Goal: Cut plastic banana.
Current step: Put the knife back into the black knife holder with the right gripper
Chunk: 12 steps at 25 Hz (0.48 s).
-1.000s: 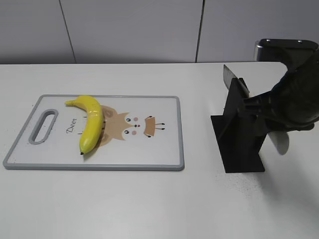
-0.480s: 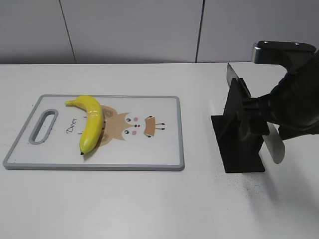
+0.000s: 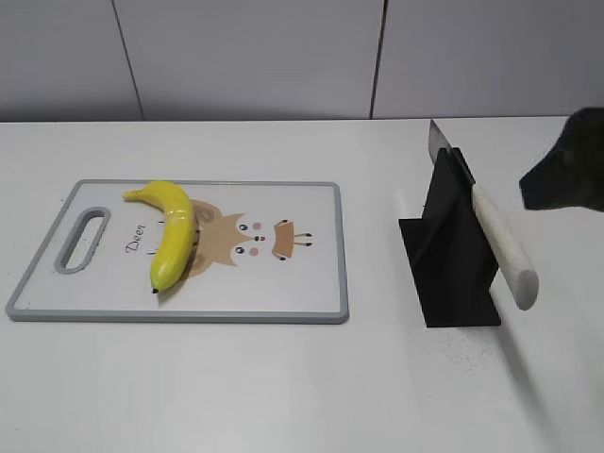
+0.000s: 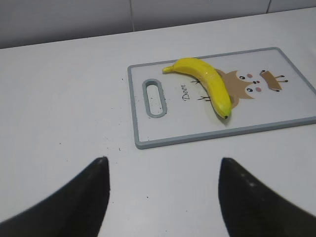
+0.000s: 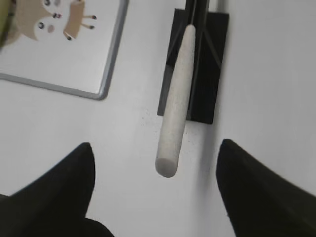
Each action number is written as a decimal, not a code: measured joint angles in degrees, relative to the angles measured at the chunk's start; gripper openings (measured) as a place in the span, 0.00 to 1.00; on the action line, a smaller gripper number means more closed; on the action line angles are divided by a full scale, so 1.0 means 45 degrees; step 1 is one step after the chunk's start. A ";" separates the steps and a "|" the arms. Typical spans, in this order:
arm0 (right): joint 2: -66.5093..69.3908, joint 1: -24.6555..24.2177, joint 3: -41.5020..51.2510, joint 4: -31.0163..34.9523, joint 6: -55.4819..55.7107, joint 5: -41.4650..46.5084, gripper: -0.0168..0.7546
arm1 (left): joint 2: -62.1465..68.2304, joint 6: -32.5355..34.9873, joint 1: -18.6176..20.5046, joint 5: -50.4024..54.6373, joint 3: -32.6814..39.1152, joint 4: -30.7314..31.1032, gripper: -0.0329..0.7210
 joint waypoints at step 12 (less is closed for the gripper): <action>-0.4675 0.0000 0.0051 0.0166 -0.2775 0.0491 0.79 | 0.0000 0.0013 0.0000 0.0000 0.0000 0.0000 0.78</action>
